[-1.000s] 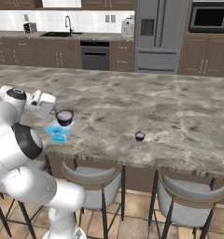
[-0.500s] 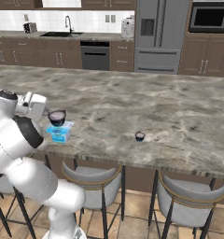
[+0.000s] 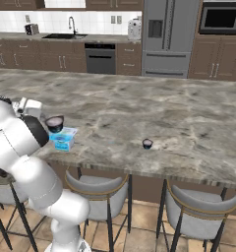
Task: Stack the yogurt containers by placing the smaller containers on top of the larger containers.
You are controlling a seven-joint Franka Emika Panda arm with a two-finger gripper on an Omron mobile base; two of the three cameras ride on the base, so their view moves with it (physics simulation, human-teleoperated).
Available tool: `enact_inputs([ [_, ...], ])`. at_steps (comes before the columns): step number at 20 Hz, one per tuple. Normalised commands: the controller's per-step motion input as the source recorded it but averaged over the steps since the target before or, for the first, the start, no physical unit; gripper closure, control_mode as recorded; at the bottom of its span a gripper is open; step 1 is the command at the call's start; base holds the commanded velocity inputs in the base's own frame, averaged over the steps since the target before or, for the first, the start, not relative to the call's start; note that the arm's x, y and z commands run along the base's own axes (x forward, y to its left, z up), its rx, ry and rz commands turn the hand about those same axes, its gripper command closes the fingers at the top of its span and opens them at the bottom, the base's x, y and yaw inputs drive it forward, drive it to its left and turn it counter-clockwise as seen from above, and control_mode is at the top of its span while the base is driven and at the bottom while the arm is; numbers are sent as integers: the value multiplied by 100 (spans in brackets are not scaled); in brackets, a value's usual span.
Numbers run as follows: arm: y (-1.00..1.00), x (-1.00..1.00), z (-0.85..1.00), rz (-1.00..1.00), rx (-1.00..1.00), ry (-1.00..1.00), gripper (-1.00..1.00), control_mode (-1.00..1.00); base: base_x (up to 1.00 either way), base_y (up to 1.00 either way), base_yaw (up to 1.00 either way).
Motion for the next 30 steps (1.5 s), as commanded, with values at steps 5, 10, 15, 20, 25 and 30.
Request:
enact_inputs([
  [5, 6, 1, -7, -2, -4, 2, 100, -100, 0, 0, 0],
  [10, 0, 8, -5, -1, -3, 0, 100, -100, 0, 0, 0],
  [15, 0, 2, -14, 0, -3, 0, 100, -100, 0, 0, 0],
  [20, 3, 0, -13, 0, -2, 4, 100, -100, 0, 0, 0],
  [25, 4, 1, -7, 0, -1, 3, 100, -100, 0, 0, 0],
  [30, 0, 8, -1, 0, 0, 0, 100, -100, 0, 0, 0],
])
